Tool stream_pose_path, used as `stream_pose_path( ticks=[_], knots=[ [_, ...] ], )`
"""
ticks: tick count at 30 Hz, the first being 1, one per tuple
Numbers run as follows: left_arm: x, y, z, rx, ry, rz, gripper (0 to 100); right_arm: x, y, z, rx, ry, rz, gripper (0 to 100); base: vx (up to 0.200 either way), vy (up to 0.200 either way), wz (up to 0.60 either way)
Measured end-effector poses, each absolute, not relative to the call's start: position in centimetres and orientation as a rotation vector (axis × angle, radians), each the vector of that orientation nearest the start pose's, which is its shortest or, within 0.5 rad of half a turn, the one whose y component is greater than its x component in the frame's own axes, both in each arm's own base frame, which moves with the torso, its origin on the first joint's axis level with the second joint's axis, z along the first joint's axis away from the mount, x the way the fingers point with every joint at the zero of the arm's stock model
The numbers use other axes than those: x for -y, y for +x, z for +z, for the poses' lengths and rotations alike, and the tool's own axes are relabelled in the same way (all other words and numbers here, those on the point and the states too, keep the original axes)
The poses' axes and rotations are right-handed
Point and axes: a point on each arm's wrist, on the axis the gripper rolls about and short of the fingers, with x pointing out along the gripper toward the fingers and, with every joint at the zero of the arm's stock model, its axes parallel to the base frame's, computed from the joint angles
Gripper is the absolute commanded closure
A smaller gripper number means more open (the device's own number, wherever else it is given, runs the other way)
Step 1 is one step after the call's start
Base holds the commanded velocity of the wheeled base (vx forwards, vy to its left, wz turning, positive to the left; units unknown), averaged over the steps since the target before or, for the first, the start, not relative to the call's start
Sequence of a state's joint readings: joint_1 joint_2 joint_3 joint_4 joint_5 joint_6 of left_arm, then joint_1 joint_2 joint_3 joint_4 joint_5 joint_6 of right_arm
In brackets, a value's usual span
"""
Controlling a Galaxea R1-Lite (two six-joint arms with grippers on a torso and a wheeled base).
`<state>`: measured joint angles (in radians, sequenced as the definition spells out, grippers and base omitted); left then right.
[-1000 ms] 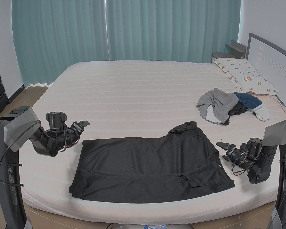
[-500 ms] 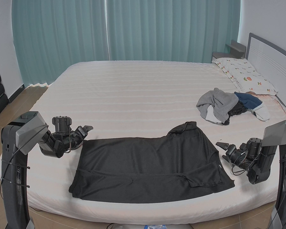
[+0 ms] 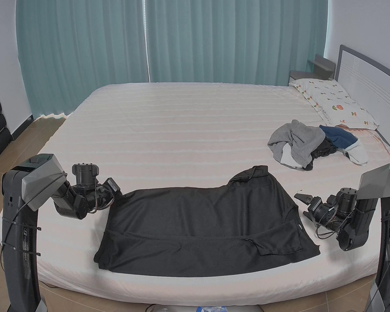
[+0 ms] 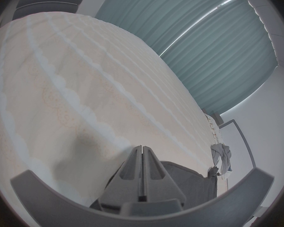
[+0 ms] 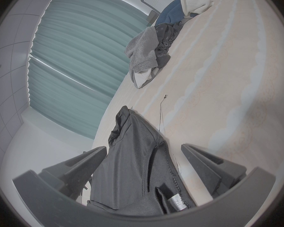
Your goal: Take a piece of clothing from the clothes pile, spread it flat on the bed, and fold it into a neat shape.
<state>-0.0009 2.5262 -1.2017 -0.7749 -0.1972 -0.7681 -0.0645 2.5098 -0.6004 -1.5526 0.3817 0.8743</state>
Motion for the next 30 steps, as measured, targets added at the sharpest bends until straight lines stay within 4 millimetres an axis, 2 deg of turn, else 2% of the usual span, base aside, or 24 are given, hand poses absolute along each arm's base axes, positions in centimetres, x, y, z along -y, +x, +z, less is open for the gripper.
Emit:
stream_pose_path(
  ticks=[8,15,22,30],
  knots=[
    [0.0,44.5,-2.6,-0.538,-0.792,0.069,100,1.4,35.2,-4.7,-0.453,0.93,0.14,0,0.0,0.0,0.0],
    [-0.3,44.1,-2.5,-0.504,-0.793,0.086,100,0.8,37.1,-3.7,-0.39,0.868,0.151,0,0.0,0.0,0.0],
    [-0.3,43.8,-2.7,-0.504,-0.809,0.094,100,0.4,40.2,-3.2,-0.439,0.768,0.153,0,0.0,0.0,0.0],
    [-0.6,43.7,-2.7,-0.503,-0.819,0.1,100,-0.7,44.9,-1.9,-0.46,0.638,0.177,0,0.0,0.0,0.0]
  ],
)
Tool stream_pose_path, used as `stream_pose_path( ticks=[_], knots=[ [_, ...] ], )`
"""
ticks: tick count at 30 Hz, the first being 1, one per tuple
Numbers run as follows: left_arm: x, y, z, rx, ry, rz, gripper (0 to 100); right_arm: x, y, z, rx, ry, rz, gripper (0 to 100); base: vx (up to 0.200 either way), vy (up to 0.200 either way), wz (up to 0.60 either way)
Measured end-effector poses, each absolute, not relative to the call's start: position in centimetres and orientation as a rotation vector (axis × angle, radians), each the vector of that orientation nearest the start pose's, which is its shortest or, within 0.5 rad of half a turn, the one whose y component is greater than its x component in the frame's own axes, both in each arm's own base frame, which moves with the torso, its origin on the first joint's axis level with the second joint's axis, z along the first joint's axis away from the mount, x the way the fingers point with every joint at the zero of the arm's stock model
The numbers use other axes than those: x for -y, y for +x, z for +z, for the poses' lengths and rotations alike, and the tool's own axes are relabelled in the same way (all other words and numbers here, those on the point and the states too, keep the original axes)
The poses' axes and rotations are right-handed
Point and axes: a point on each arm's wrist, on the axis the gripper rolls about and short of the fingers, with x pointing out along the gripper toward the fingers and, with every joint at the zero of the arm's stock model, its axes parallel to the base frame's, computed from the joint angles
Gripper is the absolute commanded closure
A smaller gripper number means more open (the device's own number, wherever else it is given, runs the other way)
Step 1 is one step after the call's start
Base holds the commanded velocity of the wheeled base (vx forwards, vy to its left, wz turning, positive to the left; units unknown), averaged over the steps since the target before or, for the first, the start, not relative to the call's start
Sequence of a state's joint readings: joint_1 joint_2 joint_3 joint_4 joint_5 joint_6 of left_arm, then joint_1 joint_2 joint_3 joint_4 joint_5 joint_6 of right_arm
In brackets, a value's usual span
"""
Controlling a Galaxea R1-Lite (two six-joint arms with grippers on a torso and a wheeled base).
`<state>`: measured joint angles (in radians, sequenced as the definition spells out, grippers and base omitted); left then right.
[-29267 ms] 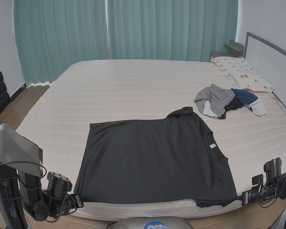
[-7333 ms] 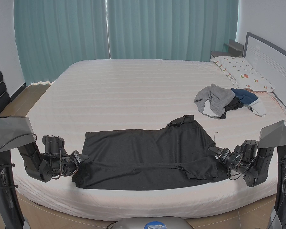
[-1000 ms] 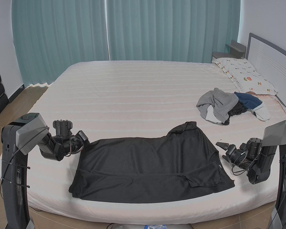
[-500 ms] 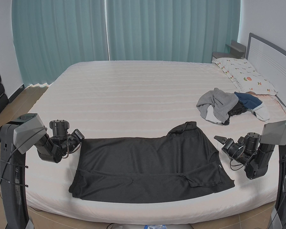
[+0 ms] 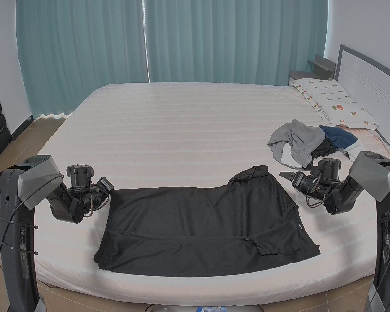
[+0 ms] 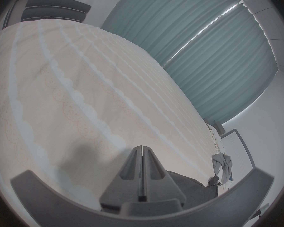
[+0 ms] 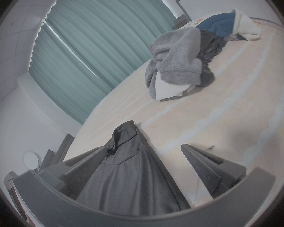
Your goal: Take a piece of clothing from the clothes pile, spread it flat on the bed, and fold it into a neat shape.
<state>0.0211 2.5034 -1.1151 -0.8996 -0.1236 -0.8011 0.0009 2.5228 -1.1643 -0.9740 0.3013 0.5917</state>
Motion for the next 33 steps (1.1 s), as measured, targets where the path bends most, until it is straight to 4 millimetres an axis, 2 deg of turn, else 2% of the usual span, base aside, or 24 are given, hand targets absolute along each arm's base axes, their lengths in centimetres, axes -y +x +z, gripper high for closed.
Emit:
stream_pose_path(
  ticks=[11,16,23,24,33],
  knots=[
    [-0.8,43.7,-2.8,-0.505,-0.823,0.103,100,-4.3,49.7,-0.5,-0.455,0.564,0.252,0,0.0,0.0,0.0],
    [-0.8,43.7,-2.9,-0.506,-0.823,0.103,100,-4.5,50.8,-1.5,-0.458,0.559,0.253,0,0.0,0.0,0.0],
    [-0.8,43.8,-2.8,-0.502,-0.824,0.102,100,-4.1,51.2,-2.8,-0.468,0.563,0.243,0,0.0,0.0,0.0],
    [-0.8,43.8,-2.8,-0.502,-0.824,0.102,100,-4.0,51.2,-3.0,-0.471,0.563,0.241,100,0.0,0.0,0.0],
    [-0.8,43.9,-2.7,-0.501,-0.826,0.097,100,-3.8,51.1,-4.0,-0.486,0.579,0.23,100,0.0,0.0,0.0]
  ],
)
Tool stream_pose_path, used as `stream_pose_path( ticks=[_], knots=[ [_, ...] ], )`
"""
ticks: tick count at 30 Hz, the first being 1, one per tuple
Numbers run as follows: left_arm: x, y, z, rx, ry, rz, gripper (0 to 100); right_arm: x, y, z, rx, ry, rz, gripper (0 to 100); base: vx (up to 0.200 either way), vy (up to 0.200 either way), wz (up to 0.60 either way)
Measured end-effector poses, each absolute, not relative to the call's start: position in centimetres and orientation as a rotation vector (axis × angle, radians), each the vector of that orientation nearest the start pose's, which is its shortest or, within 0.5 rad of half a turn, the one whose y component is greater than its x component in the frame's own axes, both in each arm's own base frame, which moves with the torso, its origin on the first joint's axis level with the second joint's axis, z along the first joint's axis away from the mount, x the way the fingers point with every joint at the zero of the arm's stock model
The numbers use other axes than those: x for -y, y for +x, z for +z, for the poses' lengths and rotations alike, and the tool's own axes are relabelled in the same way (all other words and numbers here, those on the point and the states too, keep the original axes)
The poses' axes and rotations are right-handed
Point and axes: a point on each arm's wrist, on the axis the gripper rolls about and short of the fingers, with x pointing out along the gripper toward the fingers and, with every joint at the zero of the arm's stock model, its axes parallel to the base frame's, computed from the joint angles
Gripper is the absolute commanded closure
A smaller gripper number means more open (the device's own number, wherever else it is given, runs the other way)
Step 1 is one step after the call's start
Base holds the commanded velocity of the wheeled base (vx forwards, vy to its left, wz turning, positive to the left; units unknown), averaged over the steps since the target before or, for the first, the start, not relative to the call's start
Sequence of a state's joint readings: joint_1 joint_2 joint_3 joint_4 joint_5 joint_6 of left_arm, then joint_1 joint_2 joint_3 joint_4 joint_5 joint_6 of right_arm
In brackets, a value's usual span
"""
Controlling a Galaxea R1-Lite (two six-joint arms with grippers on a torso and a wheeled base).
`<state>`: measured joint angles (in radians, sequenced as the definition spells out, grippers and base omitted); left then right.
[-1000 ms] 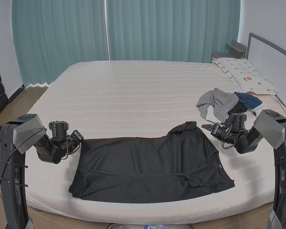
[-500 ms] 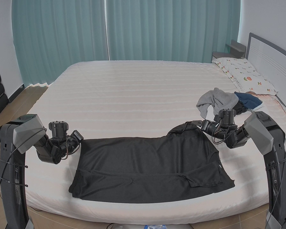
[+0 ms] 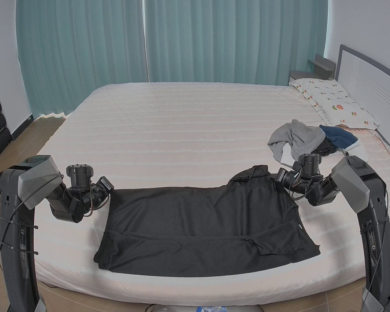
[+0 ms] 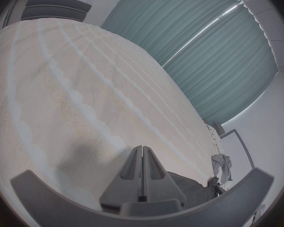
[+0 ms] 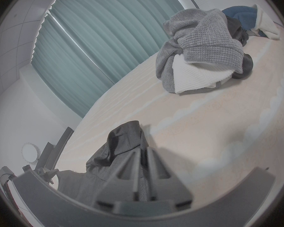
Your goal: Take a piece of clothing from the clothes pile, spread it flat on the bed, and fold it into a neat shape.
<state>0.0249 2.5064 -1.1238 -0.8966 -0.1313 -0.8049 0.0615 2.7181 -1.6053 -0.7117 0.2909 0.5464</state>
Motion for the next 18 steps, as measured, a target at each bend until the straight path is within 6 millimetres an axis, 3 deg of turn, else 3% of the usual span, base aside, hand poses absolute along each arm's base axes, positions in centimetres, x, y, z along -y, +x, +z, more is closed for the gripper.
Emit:
stream_pose_path(
  ticks=[9,18],
  knots=[
    [-0.8,43.9,-2.6,-0.496,-0.827,0.095,100,-2.8,50.5,-3.4,-0.479,0.618,0.215,100,0.0,0.0,0.0],
    [-1.6,43.9,-1.5,-0.465,-0.83,0.1,100,-1.5,49.3,-1.5,-0.359,0.666,0.256,100,0.0,0.0,0.0]
  ],
)
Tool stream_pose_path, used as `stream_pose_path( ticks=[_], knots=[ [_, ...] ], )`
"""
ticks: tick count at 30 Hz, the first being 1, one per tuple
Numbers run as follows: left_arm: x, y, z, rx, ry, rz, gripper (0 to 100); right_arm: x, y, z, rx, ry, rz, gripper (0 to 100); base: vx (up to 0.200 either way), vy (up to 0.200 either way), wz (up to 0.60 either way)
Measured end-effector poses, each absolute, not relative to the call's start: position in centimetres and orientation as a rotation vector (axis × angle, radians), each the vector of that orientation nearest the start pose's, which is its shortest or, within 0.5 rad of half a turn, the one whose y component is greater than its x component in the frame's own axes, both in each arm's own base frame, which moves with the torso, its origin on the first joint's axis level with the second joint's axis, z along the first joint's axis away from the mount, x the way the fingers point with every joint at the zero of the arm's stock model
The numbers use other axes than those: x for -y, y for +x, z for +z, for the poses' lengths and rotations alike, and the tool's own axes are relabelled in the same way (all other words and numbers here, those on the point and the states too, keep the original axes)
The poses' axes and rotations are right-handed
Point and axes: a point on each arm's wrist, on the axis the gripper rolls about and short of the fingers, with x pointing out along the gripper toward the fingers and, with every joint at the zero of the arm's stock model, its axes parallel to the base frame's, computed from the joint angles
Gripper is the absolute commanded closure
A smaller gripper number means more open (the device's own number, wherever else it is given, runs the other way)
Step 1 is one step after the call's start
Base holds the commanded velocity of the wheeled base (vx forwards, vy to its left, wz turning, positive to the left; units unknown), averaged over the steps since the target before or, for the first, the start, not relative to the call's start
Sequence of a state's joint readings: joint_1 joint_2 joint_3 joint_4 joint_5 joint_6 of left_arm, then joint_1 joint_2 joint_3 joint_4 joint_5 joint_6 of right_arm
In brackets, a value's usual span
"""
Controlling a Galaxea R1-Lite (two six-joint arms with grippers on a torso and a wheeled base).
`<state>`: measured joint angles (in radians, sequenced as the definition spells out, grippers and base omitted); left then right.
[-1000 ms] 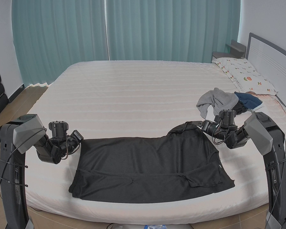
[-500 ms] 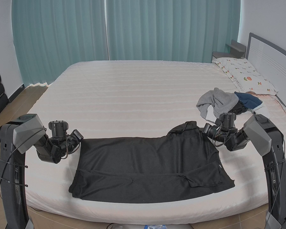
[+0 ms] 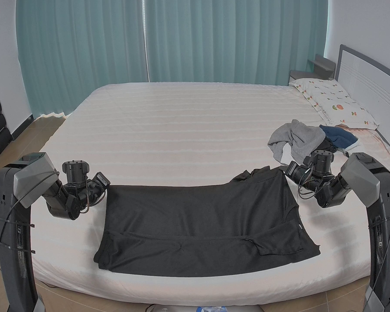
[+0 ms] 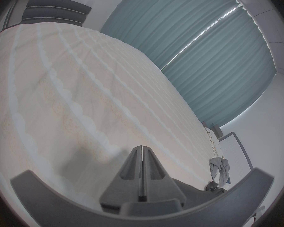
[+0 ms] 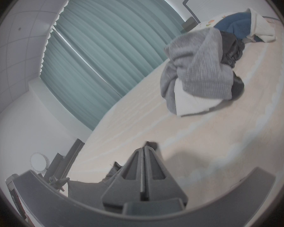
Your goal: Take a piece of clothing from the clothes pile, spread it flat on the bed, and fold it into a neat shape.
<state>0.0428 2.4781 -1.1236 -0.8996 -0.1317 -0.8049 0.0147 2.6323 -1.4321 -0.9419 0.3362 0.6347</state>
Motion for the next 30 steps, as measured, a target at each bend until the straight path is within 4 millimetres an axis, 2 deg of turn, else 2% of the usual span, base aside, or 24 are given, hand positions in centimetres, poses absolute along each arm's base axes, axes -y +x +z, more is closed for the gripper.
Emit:
stream_pose_path(
  ticks=[3,9,14,20,21,30],
  knots=[
    [-2.0,43.9,-1.0,-0.451,-0.832,0.103,100,-1.2,49.0,-0.7,-0.303,0.684,0.269,100,0.0,0.0,0.0],
    [-2.4,43.8,0.0,-0.426,-0.853,0.11,100,-1.1,48.0,-0.5,-0.247,0.69,0.288,100,0.0,0.0,0.0],
    [-2.5,43.8,0.5,-0.416,-0.86,0.107,100,-1.4,47.6,-0.9,-0.263,0.691,0.289,100,0.0,0.0,0.0],
    [-2.3,44.8,1.0,-0.396,-0.859,0.084,100,-1.4,47.5,-1.5,-0.282,0.693,0.283,100,0.0,0.0,0.0],
    [-2.2,44.9,1.0,-0.4,-0.859,0.08,0,-1.4,47.5,-1.6,-0.284,0.693,0.282,100,0.0,0.0,0.0],
    [-0.5,45.3,-0.5,-0.478,-0.836,0.008,0,-1.8,47.5,-2.1,-0.301,0.694,0.284,100,0.0,0.0,0.0]
  ],
)
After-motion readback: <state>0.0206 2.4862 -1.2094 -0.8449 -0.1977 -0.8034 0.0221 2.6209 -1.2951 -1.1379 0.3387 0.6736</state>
